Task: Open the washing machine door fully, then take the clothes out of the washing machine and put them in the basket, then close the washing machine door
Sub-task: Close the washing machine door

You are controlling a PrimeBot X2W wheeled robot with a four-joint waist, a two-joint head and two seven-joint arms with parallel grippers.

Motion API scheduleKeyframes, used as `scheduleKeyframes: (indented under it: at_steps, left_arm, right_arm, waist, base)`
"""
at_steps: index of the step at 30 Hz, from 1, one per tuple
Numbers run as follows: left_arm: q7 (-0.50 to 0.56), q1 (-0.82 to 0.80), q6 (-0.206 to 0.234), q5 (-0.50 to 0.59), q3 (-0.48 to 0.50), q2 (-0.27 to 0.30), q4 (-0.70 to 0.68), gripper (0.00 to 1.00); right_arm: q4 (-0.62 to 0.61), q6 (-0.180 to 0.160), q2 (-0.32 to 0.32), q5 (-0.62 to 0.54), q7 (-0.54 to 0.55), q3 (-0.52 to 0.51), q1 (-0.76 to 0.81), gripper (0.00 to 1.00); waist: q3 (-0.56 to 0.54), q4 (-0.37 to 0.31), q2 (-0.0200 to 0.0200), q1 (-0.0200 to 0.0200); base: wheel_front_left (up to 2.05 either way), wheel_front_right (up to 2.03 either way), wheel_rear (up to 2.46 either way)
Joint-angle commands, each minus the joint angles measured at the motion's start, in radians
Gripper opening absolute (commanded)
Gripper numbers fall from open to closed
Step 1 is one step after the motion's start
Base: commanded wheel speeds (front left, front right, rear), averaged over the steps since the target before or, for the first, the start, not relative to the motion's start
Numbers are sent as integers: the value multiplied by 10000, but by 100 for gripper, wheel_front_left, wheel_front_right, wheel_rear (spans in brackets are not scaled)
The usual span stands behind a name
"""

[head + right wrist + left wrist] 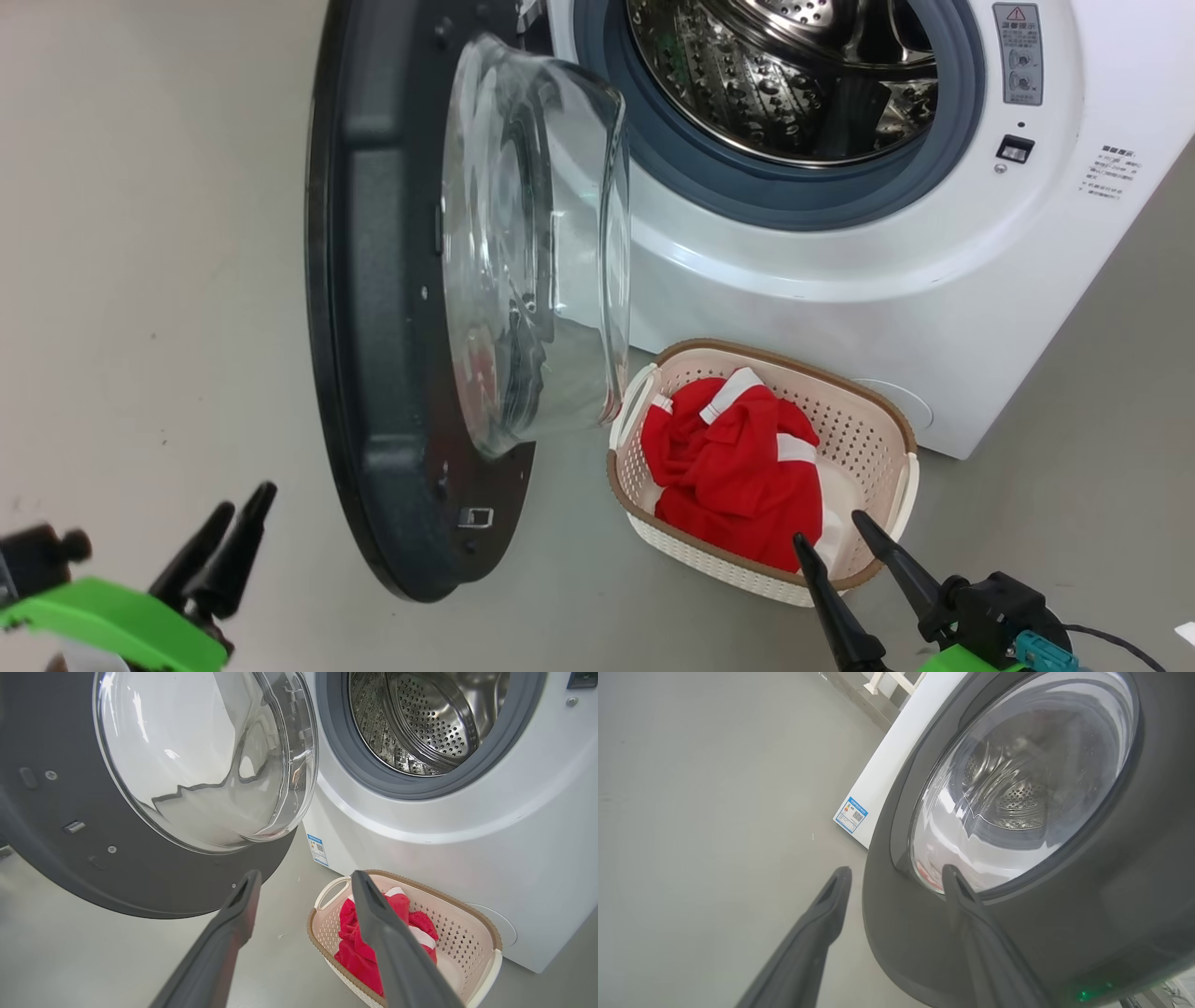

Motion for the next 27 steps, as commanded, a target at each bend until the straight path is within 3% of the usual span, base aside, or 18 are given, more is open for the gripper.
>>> scheduleKeyframes:
  at_steps: [1, 8, 11, 20, 27]
  left_arm:
    - [-166, -144, -65, 158, 367, 432, -82, 100]
    - [-1598, 113, -65, 744, -309, 229, 510, 100]
    - [-1750, 238, -65, 1527, -241, 85, 860, 100]
    - [-1767, 1365, -65, 5498, 2548, -1484, 587, 100]
    - [-1768, 2266, -65, 7882, 4172, -2744, -363, 100]
  right_arm:
    - [-257, 46, -56, 143, -65, 236, -138, 100]
    - [-265, 46, -101, 184, -65, 240, -116, 100]
    - [-307, 46, -108, 198, -65, 178, -78, 100]
    - [-573, 46, -105, 185, -65, -191, 80, 100]
    - [-850, 46, -97, 183, -65, -458, 361, 100]
  waist:
    - [-6, 2, -1, 0]
    - [-86, -41, -1, 0]
    - [-148, -119, -1, 0]
    - [-264, -328, -1, 0]
    - [-442, -438, -1, 0]
  base:
    - [0, 0, 0]
    - [0, 0, 0]
    - [0, 0, 0]
    - [0, 0, 0]
    - [0, 0, 0]
